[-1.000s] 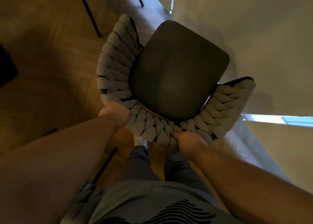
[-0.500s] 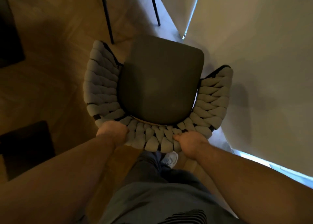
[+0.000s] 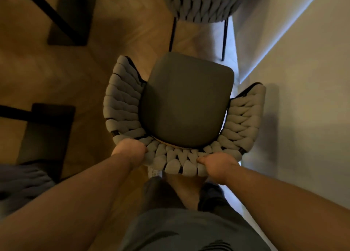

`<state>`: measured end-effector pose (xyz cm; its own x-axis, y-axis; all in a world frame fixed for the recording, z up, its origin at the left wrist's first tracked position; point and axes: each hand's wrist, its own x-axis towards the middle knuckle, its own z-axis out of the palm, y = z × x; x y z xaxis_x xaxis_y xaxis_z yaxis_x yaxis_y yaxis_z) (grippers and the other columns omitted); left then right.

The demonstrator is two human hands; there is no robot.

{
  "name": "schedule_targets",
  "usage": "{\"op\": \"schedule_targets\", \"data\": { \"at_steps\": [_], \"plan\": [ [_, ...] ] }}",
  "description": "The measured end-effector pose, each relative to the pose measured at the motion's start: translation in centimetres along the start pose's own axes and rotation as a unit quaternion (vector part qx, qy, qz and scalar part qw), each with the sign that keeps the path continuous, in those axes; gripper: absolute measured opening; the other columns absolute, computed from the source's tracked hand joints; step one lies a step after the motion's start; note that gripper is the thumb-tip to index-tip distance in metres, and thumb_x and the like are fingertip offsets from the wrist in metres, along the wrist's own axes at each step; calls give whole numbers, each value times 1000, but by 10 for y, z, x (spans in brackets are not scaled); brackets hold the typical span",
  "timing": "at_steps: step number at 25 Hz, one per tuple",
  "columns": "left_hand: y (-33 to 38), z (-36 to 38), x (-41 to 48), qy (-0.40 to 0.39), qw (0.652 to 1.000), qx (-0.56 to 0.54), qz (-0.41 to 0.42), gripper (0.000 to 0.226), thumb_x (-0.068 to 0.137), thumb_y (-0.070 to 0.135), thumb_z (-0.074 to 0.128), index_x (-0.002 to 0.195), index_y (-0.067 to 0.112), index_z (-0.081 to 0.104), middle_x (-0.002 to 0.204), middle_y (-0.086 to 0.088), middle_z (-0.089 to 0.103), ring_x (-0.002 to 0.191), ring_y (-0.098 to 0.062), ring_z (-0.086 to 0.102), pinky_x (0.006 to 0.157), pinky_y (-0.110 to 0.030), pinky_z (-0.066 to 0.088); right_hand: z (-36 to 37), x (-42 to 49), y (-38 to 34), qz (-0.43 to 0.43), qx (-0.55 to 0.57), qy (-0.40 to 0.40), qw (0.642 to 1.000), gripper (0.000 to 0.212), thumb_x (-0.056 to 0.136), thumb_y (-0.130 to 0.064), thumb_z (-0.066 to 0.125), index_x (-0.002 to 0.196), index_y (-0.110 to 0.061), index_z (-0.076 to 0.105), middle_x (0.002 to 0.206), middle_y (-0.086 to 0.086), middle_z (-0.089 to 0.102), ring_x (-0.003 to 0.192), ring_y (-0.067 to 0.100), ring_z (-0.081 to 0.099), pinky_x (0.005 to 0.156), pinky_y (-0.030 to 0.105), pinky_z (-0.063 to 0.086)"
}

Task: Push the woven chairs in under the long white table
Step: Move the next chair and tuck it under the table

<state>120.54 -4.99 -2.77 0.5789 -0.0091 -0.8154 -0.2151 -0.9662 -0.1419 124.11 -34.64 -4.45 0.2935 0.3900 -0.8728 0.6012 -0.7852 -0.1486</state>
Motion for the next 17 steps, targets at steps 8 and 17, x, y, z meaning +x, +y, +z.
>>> {"op": "schedule_targets", "data": {
  "at_steps": [8,17],
  "plan": [
    [47,21,-12,-16,988,-137,-74,33,101,22,57,131,35,66,111,3,68,101,-20,66,88,-40,58,-47,12,53,-60,-148,-12,987,64,99,-18,62,157,-35,39,153,4,54,133,29,56,108,43,49],
    [32,18,-14,-6,959,-246,-141,27,105,22,52,126,31,68,112,1,68,101,-22,66,79,-37,52,-140,66,45,-98,-286,-29,953,72,96,-24,71,157,-41,36,154,1,52,136,29,52,113,46,46]
  ]
}}
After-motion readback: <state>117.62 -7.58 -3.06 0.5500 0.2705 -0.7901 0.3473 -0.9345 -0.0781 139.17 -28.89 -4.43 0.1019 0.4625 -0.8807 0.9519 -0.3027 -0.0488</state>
